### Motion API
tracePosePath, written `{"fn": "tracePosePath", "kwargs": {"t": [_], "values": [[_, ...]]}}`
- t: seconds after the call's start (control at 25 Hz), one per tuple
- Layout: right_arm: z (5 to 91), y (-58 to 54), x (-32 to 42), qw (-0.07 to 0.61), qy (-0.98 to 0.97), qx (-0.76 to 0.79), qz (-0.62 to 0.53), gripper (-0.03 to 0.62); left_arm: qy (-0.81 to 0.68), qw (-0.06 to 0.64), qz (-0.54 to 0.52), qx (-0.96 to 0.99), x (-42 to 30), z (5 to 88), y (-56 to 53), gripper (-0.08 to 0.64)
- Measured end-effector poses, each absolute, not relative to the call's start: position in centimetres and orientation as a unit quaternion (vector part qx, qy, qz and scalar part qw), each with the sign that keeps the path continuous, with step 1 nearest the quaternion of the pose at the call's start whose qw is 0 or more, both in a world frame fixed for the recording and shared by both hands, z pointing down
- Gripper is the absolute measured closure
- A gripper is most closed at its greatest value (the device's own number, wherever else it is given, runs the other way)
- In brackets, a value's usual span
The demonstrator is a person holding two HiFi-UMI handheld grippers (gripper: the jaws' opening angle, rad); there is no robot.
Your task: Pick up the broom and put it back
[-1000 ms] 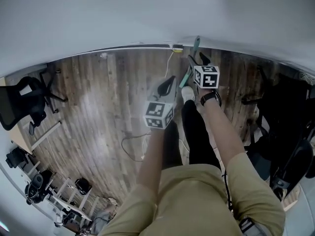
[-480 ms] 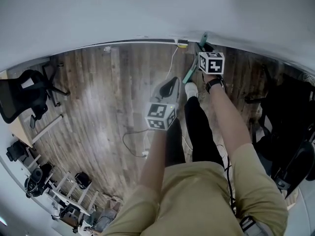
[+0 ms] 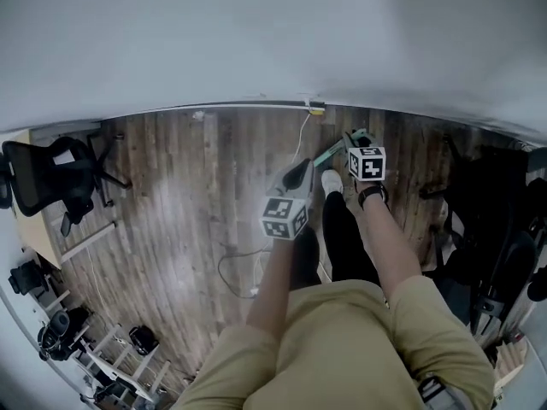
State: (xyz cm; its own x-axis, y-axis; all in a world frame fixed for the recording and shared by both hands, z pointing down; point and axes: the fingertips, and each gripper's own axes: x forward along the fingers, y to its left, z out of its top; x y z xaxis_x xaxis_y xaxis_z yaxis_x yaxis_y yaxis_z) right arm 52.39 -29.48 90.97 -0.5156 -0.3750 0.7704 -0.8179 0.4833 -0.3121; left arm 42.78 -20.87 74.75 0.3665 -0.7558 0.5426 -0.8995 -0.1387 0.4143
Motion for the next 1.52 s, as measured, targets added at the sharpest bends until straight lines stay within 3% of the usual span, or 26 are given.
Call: {"fn": "tracePosePath", "kwargs": {"t": [0.16,0.32,0.72,0.96,1.16,1.52], "values": [[86.2,-26.2,53.9,0.318,-0.799,0.391,0.329,0.494,-0.554,0.348,0.086,0.751,43.1,70.7,-20.0,0.557],[76.6,-25.0,55.3,0.265,-0.811,0.438,0.285,0.499,-0.575,0.335,0.040,0.745,41.7,64.6,-19.8,0.557],[49.7,-28.0,51.8,0.118,-0.867,0.466,0.128,0.494,-0.574,0.189,-0.002,0.797,39.4,48.1,-22.4,0.557],[38.0,-26.9,49.4,0.044,-0.896,0.436,0.072,0.500,-0.590,0.101,-0.028,0.800,38.6,37.1,-22.5,0.557],[32.6,-25.5,47.4,-0.001,-0.913,0.403,0.058,0.503,-0.618,0.051,-0.038,0.784,37.7,30.7,-21.7,0.557],[28.4,-23.4,44.4,-0.020,-0.941,0.335,0.037,0.505,-0.683,0.029,-0.017,0.730,35.4,28.6,-19.1,0.558]]}}
